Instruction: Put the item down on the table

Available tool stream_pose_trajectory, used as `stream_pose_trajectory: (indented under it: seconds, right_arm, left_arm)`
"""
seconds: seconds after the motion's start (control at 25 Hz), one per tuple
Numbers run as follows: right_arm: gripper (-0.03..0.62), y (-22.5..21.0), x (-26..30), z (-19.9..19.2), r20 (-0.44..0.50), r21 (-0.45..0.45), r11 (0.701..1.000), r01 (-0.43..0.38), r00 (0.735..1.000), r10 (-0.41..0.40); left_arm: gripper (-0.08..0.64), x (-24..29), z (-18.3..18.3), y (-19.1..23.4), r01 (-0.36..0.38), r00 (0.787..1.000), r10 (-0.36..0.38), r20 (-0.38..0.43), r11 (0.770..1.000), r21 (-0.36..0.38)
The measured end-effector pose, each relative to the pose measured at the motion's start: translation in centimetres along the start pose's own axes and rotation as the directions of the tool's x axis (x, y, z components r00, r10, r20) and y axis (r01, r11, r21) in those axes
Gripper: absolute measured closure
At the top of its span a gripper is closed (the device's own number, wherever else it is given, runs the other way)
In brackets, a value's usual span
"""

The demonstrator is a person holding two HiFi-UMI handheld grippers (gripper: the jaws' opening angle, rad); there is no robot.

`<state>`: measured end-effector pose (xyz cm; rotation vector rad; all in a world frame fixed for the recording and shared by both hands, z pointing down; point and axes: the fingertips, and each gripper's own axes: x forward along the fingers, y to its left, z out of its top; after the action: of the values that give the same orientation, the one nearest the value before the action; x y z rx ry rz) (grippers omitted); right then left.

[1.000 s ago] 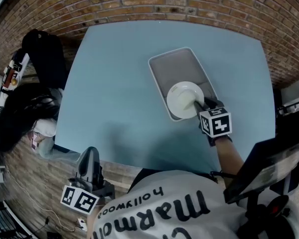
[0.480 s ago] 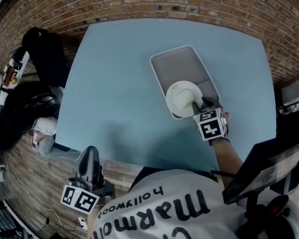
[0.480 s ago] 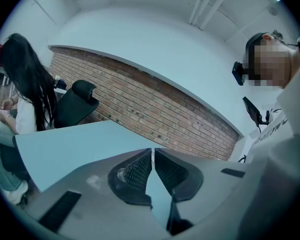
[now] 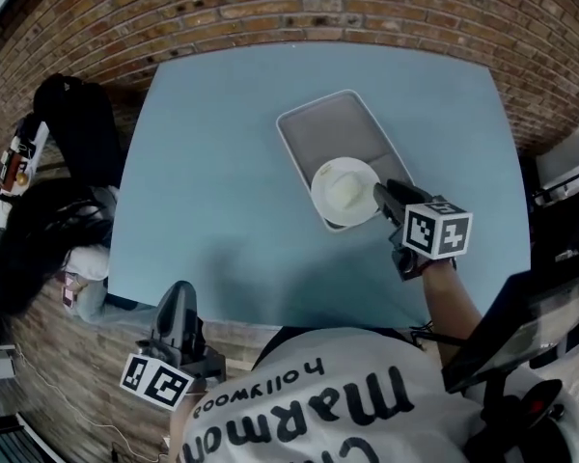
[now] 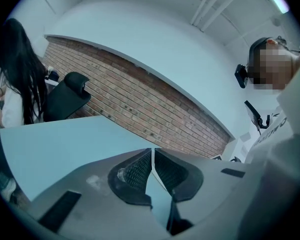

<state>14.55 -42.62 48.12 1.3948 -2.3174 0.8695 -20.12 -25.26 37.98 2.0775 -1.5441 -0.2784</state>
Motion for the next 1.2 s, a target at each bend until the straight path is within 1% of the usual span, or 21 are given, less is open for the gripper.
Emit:
stream_pose_trajectory:
  seconds: [0.04,0.08,0.16,0.2,0.24,0.28,0.32,0.36,0.4,0.44,0.56,0.64,0.68,0.72,0.8,0.84,0.88,1.0,1.04,1.12,1.2]
  right_arm:
    - [0.465,0.7,-1.0,1.3,0.091,0.065,0.995,-0.082,0.993,0.076]
    - [0.466,1.3,-2.3,2.7,0.190,0.099,0.982,-0.159,0.972,0.138]
    - [0.466,2.3,-5.2,5.2,0.362,0.092,0.958,-0.272,0.905,0.223]
    - [0.466,3.0,-6.6,6.2,0.420,0.072,0.946,-0.315,0.870,0.258]
    - [0.466,3.8,-7.8,6.9,0.459,0.050,0.935,-0.352,0.840,0.291]
    - [0.469,4.6,-8.8,7.4,0.480,0.033,0.925,-0.378,0.818,0.317]
    - [0.487,5.2,-9.8,7.7,0.489,0.024,0.922,-0.387,0.809,0.327]
    - [0.518,5.6,-10.7,7.7,0.490,0.024,0.926,-0.377,0.812,0.317]
    - [0.534,5.7,-11.5,7.4,0.488,0.037,0.935,-0.354,0.822,0.292]
    - [0.540,5.7,-12.3,6.9,0.488,0.062,0.940,-0.334,0.832,0.264]
    - [0.541,5.9,-14.7,4.7,0.495,0.148,0.933,-0.327,0.842,0.216]
    - [0.541,5.6,-15.5,2.8,0.476,0.182,0.938,-0.294,0.861,0.177]
    - [0.543,5.5,-15.8,2.0,0.463,0.213,0.935,-0.283,0.872,0.159]
    - [0.545,5.4,-16.1,1.4,0.458,0.256,0.922,-0.290,0.877,0.149]
    - [0.551,5.5,-16.6,0.5,0.462,0.343,0.880,-0.329,0.875,0.147]
    - [0.557,5.7,-16.7,-0.1,0.453,0.366,0.871,-0.329,0.880,0.142]
    - [0.557,5.8,-16.6,-0.8,0.429,0.371,0.877,-0.306,0.894,0.131]
    - [0.557,5.9,-16.2,-2.9,0.332,0.313,0.931,-0.190,0.940,0.081]
    - [0.558,5.8,-16.2,-3.4,0.310,0.302,0.939,-0.162,0.949,0.063]
    - [0.563,5.3,-16.4,-4.2,0.291,0.318,0.940,-0.127,0.956,0.030]
    - [0.565,4.1,-16.7,-5.1,0.299,0.353,0.928,-0.114,0.954,0.004]
  left_arm:
    - [0.537,0.6,-0.1,-0.4,0.023,1.000,-0.023,-0.012,1.000,0.004]
    - [0.536,1.4,-0.2,-1.0,0.052,0.998,-0.052,-0.024,0.999,0.017]
    - [0.537,3.1,-0.4,-2.4,0.118,0.992,-0.114,-0.054,0.991,0.070]
    - [0.537,3.7,-0.5,-3.1,0.148,0.987,-0.142,-0.069,0.984,0.100]
    - [0.537,4.1,-0.6,-3.8,0.176,0.983,-0.167,-0.080,0.977,0.120]
    - [0.537,4.5,-0.6,-4.4,0.204,0.977,-0.194,-0.088,0.971,0.127]
    - [0.537,4.9,-0.6,-5.0,0.237,0.969,-0.226,-0.095,0.964,0.121]
    - [0.537,5.4,-0.7,-5.6,0.275,0.959,-0.264,-0.106,0.955,0.108]
    - [0.537,6.0,-0.9,-6.4,0.317,0.944,-0.306,-0.121,0.944,0.095]
    - [0.537,6.5,-1.3,-7.2,0.359,0.928,-0.345,-0.140,0.930,0.085]
    - [0.537,7.5,-2.5,-9.9,0.468,0.873,-0.449,-0.192,0.881,0.071]
    - [0.537,7.9,-2.9,-11.3,0.521,0.841,-0.501,-0.202,0.851,0.057]
    - [0.537,8.1,-2.9,-11.8,0.539,0.830,-0.519,-0.203,0.841,0.053]
    - [0.537,8.2,-3.0,-12.2,0.551,0.823,-0.531,-0.204,0.833,0.052]
    - [0.537,8.4,-3.3,-12.7,0.561,0.815,-0.539,-0.211,0.826,0.053]
    - [0.537,8.4,-3.5,-12.9,0.563,0.812,-0.541,-0.218,0.825,0.052]
    - [0.537,8.4,-3.8,-13.0,0.566,0.808,-0.543,-0.228,0.823,0.048]
    - [0.537,8.3,-4.5,-13.0,0.580,0.792,-0.553,-0.257,0.814,0.037]
    - [0.537,8.3,-4.6,-12.9,0.584,0.788,-0.556,-0.265,0.811,0.034]
    - [0.537,8.3,-4.9,-12.4,0.583,0.785,-0.553,-0.278,0.812,0.030]
    - [0.537,8.4,-5.0,-11.8,0.572,0.791,-0.544,-0.279,0.820,0.021]
